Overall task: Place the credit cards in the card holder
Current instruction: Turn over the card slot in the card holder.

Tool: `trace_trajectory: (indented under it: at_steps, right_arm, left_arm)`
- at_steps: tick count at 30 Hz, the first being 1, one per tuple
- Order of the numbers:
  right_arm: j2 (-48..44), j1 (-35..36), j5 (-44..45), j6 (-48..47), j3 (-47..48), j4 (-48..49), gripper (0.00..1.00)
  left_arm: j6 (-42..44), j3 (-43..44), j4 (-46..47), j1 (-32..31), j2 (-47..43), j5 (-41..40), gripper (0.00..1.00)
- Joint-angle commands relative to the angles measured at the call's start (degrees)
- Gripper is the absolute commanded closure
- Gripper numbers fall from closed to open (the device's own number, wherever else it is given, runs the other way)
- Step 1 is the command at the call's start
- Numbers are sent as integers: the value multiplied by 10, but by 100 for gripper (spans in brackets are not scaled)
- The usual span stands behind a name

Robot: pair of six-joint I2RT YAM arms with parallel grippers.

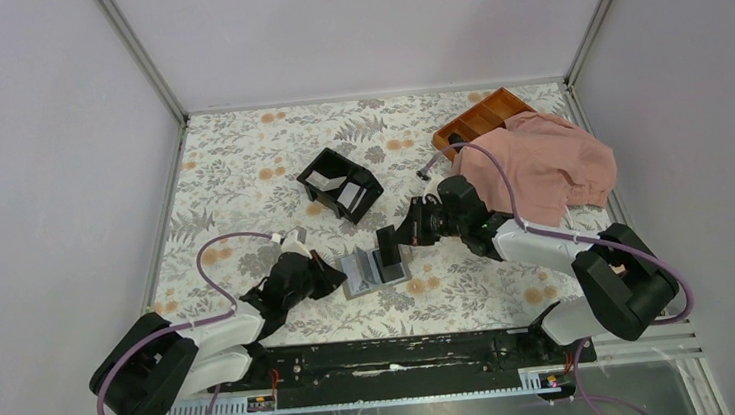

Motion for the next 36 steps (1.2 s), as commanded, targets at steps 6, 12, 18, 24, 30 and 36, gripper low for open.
trace_trajectory:
  at_steps: [6, 12, 18, 24, 30, 36]
  right_arm:
    - [20, 32, -9, 12, 9, 48, 100]
    - [10, 35, 15, -5, 13, 22, 100]
    - [-19, 34, 102, -58, 27, -69, 100]
    - [-35, 29, 173, -93, 40, -140, 100]
    - [-31, 24, 179, -98, 41, -146, 100]
    - [-24, 21, 176, -98, 40, -144, 100]
  left_arm:
    - [3, 6, -36, -11, 10, -20, 94]
    - [5, 10, -57, -13, -6, -28, 94]
    - [6, 12, -66, -13, -10, -31, 94]
    - [7, 14, -67, -13, -11, -31, 94]
    - [11, 18, -72, -13, -10, -32, 94]
    - [12, 15, -72, -13, -11, -33, 94]
